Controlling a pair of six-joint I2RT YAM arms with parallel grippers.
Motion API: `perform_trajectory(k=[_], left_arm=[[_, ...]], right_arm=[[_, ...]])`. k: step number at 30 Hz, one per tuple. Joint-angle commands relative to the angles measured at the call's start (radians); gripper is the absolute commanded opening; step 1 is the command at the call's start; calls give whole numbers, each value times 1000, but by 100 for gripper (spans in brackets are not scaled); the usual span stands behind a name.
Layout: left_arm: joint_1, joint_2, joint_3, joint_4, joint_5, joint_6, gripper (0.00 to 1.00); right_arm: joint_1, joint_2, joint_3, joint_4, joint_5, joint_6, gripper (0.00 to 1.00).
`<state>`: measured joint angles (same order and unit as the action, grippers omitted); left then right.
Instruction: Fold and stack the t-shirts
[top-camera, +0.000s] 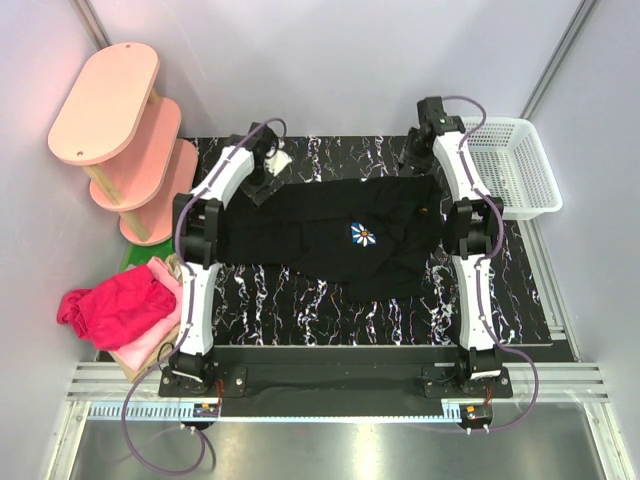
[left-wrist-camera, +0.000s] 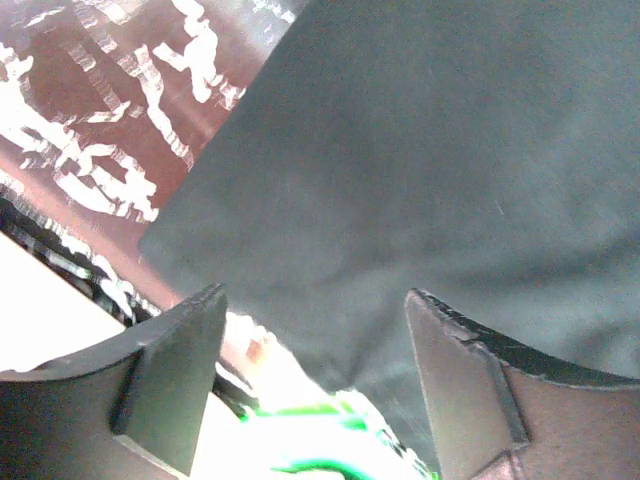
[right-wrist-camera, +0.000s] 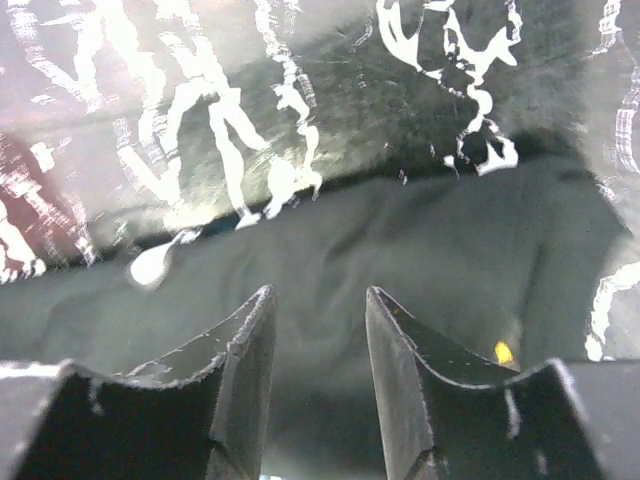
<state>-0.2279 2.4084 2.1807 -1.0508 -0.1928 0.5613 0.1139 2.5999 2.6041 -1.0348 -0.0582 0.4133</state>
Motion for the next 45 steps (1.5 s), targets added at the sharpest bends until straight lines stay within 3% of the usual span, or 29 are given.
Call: perform_trajectory(k=[1, 3, 6, 7, 10, 15, 18, 25, 32, 45], left_arm=[[12, -363, -106, 8, 91, -72, 80], [10, -489, -226, 6, 139, -63, 80], [10, -693, -509, 14, 187, -35, 80], [10, -774, -656, 38, 187, -25, 80], [12, -867, -922, 125, 152, -1, 80], [12, -925, -1130, 204, 121, -9, 80], [12, -905, -1145, 225, 115, -18, 80], [12, -836, -1112, 252, 104, -38, 80], [12, -766, -1085, 285, 89, -63, 79], [12, -764, -1067, 285, 95, -74, 79]], right_arm=[[166, -311, -54, -15, 222, -115, 50], [242, -470, -157, -13, 335, -160, 51], [421, -675, -471, 10, 428, -188, 54], [455, -722, -666, 25, 437, -144, 54], [575, -892, -1038, 85, 432, -32, 54], [653, -1083, -1471, 146, 344, 166, 52], [679, -1198, -1637, 219, 285, 287, 54], [679, -1158, -1655, 266, 261, 274, 58], [690, -1042, -1563, 363, 213, 234, 63], [742, -839, -1403, 366, 241, 160, 72]])
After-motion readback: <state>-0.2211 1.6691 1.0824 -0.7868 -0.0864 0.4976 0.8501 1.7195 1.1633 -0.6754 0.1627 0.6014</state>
